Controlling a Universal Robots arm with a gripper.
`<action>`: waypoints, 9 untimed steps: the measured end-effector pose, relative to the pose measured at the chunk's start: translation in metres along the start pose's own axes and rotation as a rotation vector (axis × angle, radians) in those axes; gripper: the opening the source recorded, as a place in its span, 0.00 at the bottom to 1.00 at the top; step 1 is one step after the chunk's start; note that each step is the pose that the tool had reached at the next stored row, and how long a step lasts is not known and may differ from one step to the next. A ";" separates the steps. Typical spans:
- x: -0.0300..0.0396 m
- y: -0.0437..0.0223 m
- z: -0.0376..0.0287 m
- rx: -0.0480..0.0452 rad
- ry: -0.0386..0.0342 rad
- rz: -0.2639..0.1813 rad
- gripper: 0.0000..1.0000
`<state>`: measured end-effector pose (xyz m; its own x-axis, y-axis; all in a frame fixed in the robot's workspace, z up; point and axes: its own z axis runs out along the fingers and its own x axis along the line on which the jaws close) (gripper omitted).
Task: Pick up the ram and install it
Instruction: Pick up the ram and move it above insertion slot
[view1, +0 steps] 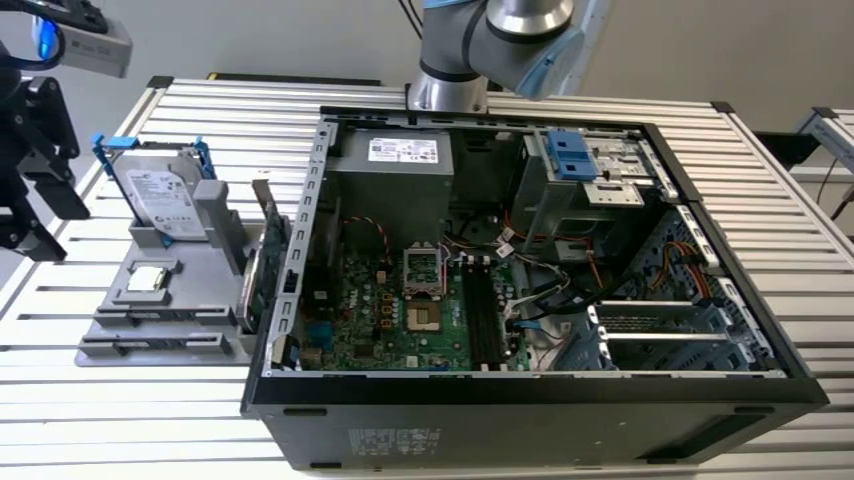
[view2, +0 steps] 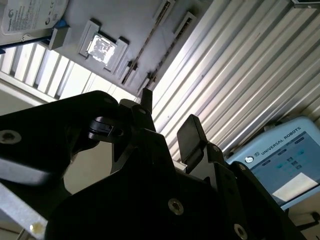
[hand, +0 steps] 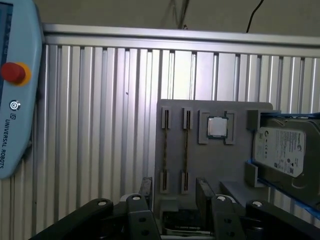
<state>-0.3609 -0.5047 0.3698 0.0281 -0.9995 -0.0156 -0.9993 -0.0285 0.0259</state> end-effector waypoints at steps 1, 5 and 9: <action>0.0000 0.0000 0.0006 0.0006 0.0000 0.000 1.00; -0.0002 -0.0001 0.0034 0.0055 0.0001 0.000 1.00; -0.0005 -0.0002 0.0058 0.0130 0.0004 0.000 1.00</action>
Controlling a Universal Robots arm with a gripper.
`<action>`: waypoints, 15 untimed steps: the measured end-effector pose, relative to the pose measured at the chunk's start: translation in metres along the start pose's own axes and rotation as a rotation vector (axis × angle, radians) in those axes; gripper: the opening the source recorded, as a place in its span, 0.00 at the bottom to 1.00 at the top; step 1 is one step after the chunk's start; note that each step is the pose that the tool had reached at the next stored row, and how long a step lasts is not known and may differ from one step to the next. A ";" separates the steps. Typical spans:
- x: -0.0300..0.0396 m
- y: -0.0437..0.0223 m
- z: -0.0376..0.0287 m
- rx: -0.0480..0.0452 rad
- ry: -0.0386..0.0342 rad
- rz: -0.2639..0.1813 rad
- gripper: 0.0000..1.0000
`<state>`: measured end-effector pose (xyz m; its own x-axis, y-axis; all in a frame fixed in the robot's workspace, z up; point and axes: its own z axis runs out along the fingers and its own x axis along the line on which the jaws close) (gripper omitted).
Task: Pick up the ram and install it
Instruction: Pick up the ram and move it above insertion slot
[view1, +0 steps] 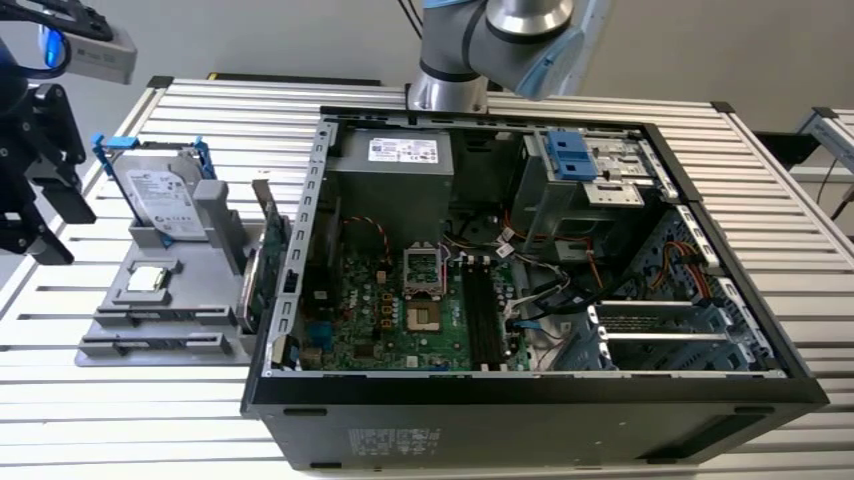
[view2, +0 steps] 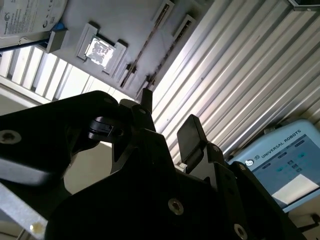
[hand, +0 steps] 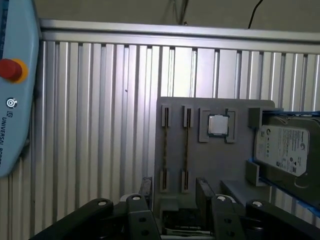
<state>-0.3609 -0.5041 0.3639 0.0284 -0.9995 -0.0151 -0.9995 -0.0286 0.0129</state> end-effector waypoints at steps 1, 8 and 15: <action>-0.0001 0.0000 0.0007 0.0016 0.0000 0.000 1.00; -0.0001 0.0000 0.0033 0.0036 0.0002 0.000 1.00; -0.0001 -0.0001 0.0065 0.0037 0.0006 0.000 1.00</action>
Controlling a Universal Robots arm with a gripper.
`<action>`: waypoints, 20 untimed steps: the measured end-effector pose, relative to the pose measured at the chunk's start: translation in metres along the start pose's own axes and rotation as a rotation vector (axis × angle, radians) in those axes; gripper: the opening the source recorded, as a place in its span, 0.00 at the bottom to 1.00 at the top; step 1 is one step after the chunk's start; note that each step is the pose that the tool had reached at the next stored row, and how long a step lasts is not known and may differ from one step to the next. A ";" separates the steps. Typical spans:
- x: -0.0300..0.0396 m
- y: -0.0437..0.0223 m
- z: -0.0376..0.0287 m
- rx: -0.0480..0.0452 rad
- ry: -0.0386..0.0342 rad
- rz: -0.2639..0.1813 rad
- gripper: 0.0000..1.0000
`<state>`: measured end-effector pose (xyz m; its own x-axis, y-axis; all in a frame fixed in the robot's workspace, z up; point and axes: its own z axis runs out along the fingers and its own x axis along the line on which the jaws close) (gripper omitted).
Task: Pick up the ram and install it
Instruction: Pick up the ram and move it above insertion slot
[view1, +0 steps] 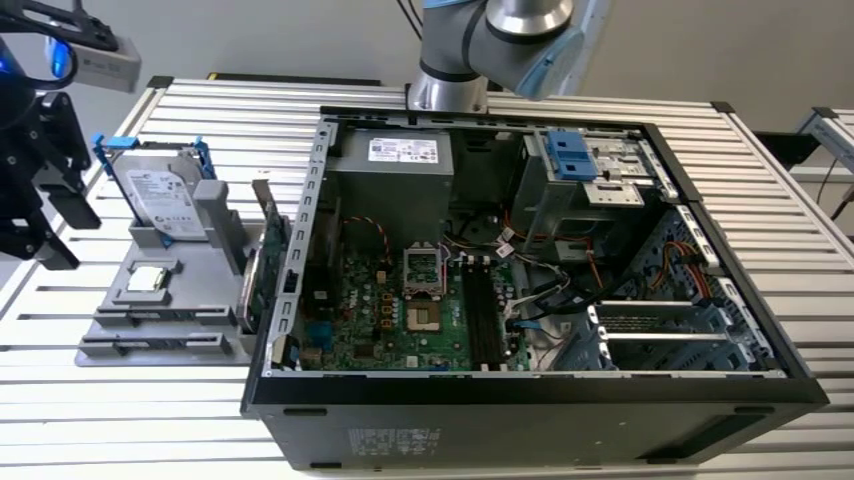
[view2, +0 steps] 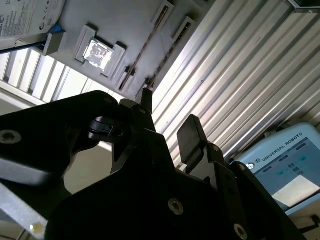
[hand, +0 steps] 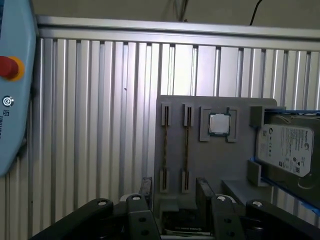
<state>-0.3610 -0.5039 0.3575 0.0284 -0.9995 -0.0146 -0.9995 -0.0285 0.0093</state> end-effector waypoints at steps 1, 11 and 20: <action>0.0000 0.0000 0.0007 -0.0001 0.0004 0.000 1.00; 0.0000 -0.0001 0.0080 -0.0003 0.0073 0.000 1.00; -0.0001 -0.0002 0.0154 -0.0004 0.0172 0.000 1.00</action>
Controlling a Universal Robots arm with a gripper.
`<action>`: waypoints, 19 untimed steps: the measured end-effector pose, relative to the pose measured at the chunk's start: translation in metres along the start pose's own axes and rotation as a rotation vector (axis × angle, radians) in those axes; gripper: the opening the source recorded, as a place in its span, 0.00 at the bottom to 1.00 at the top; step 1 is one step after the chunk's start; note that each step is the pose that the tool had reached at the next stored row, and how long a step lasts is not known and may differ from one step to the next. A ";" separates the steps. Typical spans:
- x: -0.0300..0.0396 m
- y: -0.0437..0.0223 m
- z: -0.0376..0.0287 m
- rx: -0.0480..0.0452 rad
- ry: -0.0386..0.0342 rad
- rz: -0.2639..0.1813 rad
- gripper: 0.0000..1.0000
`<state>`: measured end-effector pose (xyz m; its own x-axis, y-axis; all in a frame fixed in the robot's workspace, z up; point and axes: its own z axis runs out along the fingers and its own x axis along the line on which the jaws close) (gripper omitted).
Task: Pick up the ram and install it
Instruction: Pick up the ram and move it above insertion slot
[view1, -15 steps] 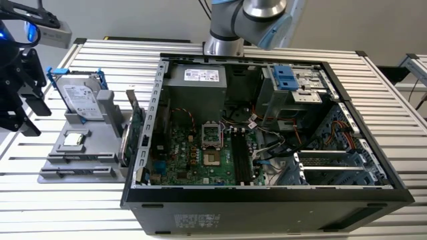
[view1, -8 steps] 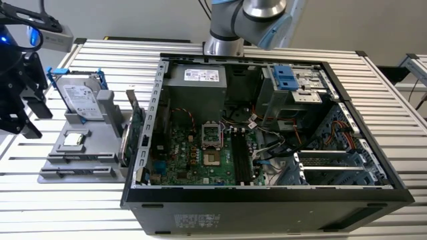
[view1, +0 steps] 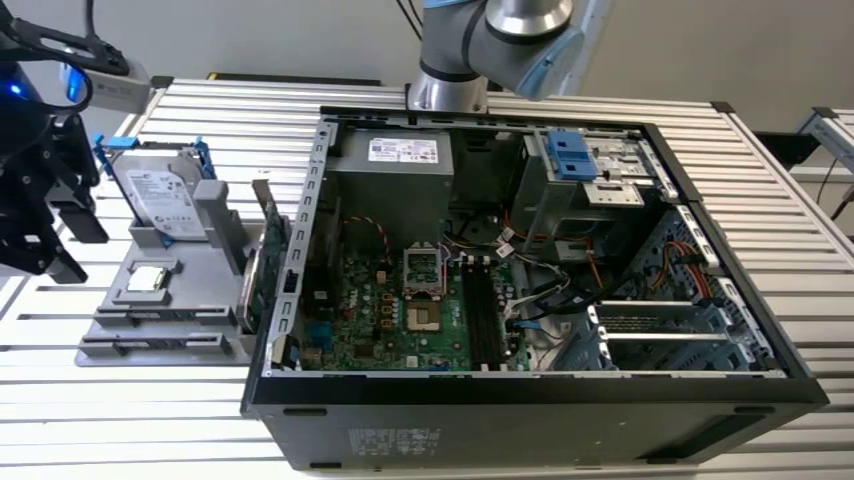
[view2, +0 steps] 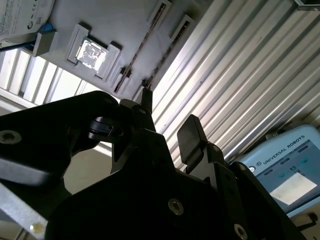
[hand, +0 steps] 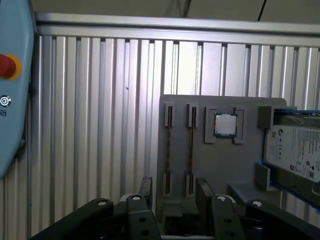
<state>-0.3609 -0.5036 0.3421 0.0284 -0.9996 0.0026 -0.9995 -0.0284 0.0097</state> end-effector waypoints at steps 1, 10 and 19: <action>0.0000 0.0000 0.0007 -0.0001 0.0011 0.000 1.00; -0.0002 -0.0001 0.0073 -0.0004 0.0111 0.000 1.00; -0.0003 -0.0001 0.0139 -0.0007 0.0208 0.000 1.00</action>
<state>-0.3609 -0.5033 0.3282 0.0284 -0.9993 0.0235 -0.9995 -0.0282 0.0104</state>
